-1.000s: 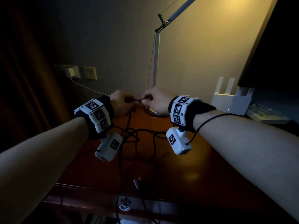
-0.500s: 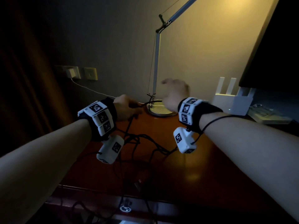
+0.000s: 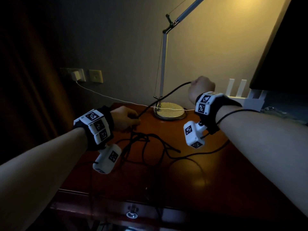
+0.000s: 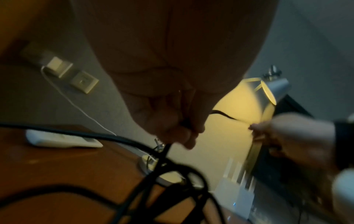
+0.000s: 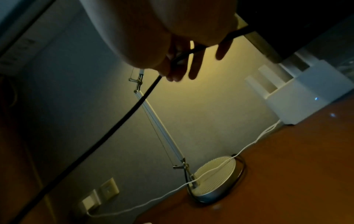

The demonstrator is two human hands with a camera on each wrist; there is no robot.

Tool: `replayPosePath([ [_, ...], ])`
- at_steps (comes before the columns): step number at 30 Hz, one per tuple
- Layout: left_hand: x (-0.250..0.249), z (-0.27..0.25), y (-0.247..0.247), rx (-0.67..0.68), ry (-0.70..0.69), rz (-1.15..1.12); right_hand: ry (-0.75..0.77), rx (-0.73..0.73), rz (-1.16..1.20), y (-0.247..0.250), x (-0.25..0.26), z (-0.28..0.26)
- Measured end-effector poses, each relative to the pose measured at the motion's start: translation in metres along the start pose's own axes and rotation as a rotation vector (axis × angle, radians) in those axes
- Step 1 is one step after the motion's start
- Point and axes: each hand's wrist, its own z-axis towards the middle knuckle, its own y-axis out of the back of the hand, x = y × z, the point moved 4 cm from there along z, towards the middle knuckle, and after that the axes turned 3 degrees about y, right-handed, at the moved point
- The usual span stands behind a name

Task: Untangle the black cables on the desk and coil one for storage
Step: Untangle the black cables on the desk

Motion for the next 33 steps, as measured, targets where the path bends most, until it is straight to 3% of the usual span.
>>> replayPosePath([
  [2,-0.005,0.001,0.001,-0.037,-0.022,-0.092,-0.01,0.016,-0.127,-0.008,-0.003,-0.003],
  [3,-0.011,0.001,0.002,-0.064,-0.038,-0.15,0.058,0.042,-0.159,-0.013,0.002,-0.009],
  [7,-0.029,-0.001,0.002,-0.143,-0.063,-0.284,0.58,0.347,-0.274,-0.047,0.042,-0.043],
  [10,-0.03,-0.002,0.003,-0.166,-0.105,-0.296,0.687,0.411,-0.288,-0.055,0.053,-0.053],
  [13,-0.023,-0.003,0.008,-0.131,-0.11,-0.183,0.596,0.337,-0.16,-0.05,0.047,-0.045],
  [17,-0.014,-0.007,-0.003,0.072,-0.048,0.073,0.231,0.184,-0.03,-0.028,0.021,-0.014],
  [19,-0.009,-0.008,-0.007,0.101,-0.025,0.108,0.073,0.118,-0.052,-0.022,0.007,0.003],
  [22,-0.008,-0.004,-0.003,0.045,-0.008,0.105,-0.013,0.19,-0.299,-0.026,-0.001,0.01],
  [24,-0.011,0.001,0.0,-0.024,-0.006,0.087,0.085,0.2,-0.395,-0.031,0.008,0.001],
  [28,-0.017,0.006,-0.005,-0.094,0.006,-0.046,0.591,0.257,-0.413,-0.04,0.046,-0.042],
  [30,-0.018,0.005,-0.006,-0.13,-0.023,-0.091,0.787,0.395,-0.502,-0.054,0.061,-0.06],
  [33,-0.02,0.003,-0.005,-0.158,-0.057,-0.079,0.875,0.47,-0.537,-0.066,0.063,-0.068],
])
